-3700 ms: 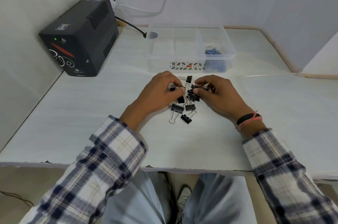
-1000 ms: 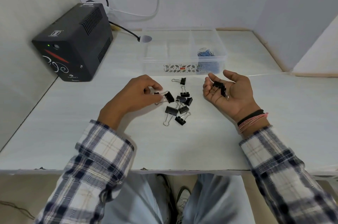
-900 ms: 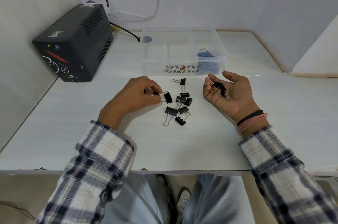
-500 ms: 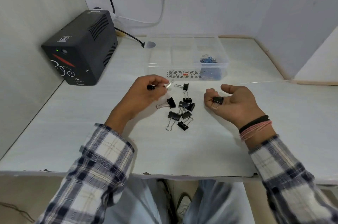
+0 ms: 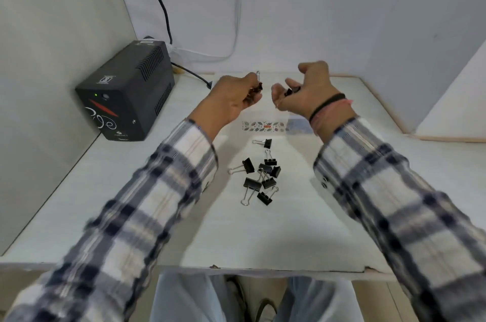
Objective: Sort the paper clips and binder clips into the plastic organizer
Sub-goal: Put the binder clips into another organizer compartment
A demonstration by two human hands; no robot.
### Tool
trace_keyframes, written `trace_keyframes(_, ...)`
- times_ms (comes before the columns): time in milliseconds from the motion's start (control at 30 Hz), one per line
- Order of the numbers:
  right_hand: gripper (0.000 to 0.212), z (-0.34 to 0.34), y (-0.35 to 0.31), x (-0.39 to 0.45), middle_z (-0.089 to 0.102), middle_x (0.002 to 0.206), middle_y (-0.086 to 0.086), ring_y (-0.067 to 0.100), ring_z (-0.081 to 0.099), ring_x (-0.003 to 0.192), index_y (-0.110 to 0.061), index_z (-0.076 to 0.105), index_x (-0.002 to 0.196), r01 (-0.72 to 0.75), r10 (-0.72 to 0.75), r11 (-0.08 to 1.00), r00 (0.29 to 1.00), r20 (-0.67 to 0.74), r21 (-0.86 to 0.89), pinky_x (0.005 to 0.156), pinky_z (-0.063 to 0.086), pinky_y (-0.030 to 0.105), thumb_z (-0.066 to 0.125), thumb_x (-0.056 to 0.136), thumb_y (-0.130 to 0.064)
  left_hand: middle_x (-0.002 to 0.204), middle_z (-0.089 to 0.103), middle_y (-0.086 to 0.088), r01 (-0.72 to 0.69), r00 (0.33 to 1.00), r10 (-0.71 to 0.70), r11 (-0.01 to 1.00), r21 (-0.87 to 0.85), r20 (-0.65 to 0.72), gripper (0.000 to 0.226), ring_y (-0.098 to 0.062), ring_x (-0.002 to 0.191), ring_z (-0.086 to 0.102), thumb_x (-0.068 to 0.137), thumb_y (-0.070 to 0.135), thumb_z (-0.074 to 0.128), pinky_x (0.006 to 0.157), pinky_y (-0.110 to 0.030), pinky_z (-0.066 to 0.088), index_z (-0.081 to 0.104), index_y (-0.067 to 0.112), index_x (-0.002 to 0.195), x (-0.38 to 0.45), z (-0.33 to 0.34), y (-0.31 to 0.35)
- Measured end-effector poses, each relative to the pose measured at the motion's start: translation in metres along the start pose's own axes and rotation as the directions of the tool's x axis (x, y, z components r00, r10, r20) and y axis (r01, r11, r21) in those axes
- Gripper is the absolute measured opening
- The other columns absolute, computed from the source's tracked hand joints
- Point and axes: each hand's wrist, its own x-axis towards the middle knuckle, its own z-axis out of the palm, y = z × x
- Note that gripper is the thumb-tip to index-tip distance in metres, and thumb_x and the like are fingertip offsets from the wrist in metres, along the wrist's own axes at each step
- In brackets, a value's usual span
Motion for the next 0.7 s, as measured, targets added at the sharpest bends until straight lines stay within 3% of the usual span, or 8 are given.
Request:
trace_keyframes(133,0.050,0.023,-0.012,0.025,0.048,0.135,0.016,0.034,0.052,0.106,-0.006,0.050,0.133,0.051,-0.045,0.978,0.998,0.036,-0.204,0.094,0.046,0.043,0.049,0.094,-0.038,0.092,0.058,-0.020,0.044,0.999,-0.042,0.985,0.164,-0.016,0.006,-0.023,0.064,0.058,0.093,-0.003,0.058,0.066,-0.031,0.061,0.058,-0.006,0.087,0.026,0.014,0.016)
trace_keyframes(200,0.065,0.022,-0.016,0.036,0.040,0.145,0.019,0.044,0.046,0.125,-0.003,0.041,0.144,0.029,-0.009,0.953,0.998,0.069,-0.300,0.112,0.032,0.055,0.050,0.094,-0.043,0.099,0.056,-0.019,0.087,0.996,-0.088,0.976,0.200,-0.003,0.004,-0.026,0.074,0.060,0.097,-0.001,0.057,0.078,-0.041,0.061,0.057,-0.004,0.096,0.030,0.018,0.019)
trace_keyframes(267,0.075,0.017,-0.020,0.040,0.034,0.148,0.027,0.048,0.042,0.130,0.002,0.033,0.149,0.004,0.034,0.939,0.994,0.105,-0.345,0.115,0.024,0.057,0.050,0.094,-0.046,0.111,0.054,-0.016,0.108,0.993,-0.114,0.971,0.211,0.014,0.014,-0.028,0.093,0.059,0.100,0.005,0.057,0.088,-0.049,0.060,0.055,-0.003,0.112,0.032,0.017,0.020)
trace_keyframes(367,0.080,0.005,-0.025,0.040,0.010,0.162,0.034,0.047,0.007,0.153,0.004,0.023,0.154,-0.008,0.070,0.936,0.984,0.164,-0.352,0.121,0.007,0.063,0.048,0.096,-0.045,0.127,0.053,-0.015,0.122,0.989,-0.133,0.976,0.179,0.056,0.031,-0.030,0.114,0.054,0.102,0.015,0.059,0.088,-0.054,0.059,0.052,-0.001,0.128,0.034,0.013,0.021)
trace_keyframes(433,0.071,-0.002,-0.028,0.036,0.013,0.160,0.038,0.049,0.009,0.152,0.006,0.028,0.151,0.007,0.069,0.935,0.977,0.201,-0.356,0.121,0.015,0.063,0.045,0.099,-0.040,0.136,0.050,-0.018,0.154,0.983,-0.167,0.976,0.153,0.078,0.042,-0.034,0.124,0.051,0.103,0.023,0.060,0.089,-0.059,0.058,0.050,0.000,0.136,0.033,0.009,0.019)
trace_keyframes(533,0.051,-0.014,-0.029,0.025,0.045,0.142,0.039,0.052,0.045,0.133,0.008,0.049,0.134,0.089,0.000,0.927,0.971,0.238,-0.364,0.108,0.044,0.056,0.043,0.102,-0.031,0.147,0.042,-0.018,0.183,0.972,-0.202,0.971,0.156,0.120,0.050,-0.038,0.140,0.039,0.102,0.037,0.060,0.090,-0.062,0.056,0.053,0.001,0.137,0.031,0.003,0.017)
trace_keyframes(600,0.042,-0.024,-0.027,0.021,0.060,0.124,0.036,0.049,0.061,0.115,0.006,0.057,0.124,0.140,-0.042,0.906,0.969,0.245,-0.399,0.097,0.055,0.052,0.044,0.101,-0.027,0.155,0.037,-0.014,0.185,0.965,-0.207,0.972,0.145,0.158,0.056,-0.034,0.146,0.031,0.101,0.041,0.059,0.092,-0.065,0.054,0.051,0.002,0.140,0.028,-0.001,0.015)
trace_keyframes(700,0.027,-0.039,-0.019,0.015,0.070,0.104,0.027,0.037,0.071,0.094,0.005,0.062,0.109,0.200,-0.081,0.832,0.967,0.243,-0.518,0.080,0.063,0.040,0.048,0.099,-0.016,0.144,0.049,-0.016,0.121,0.978,-0.142,0.983,0.139,0.155,0.046,-0.036,0.129,0.051,0.101,0.037,0.062,0.082,-0.057,0.061,0.057,0.002,0.130,0.022,-0.007,0.017)
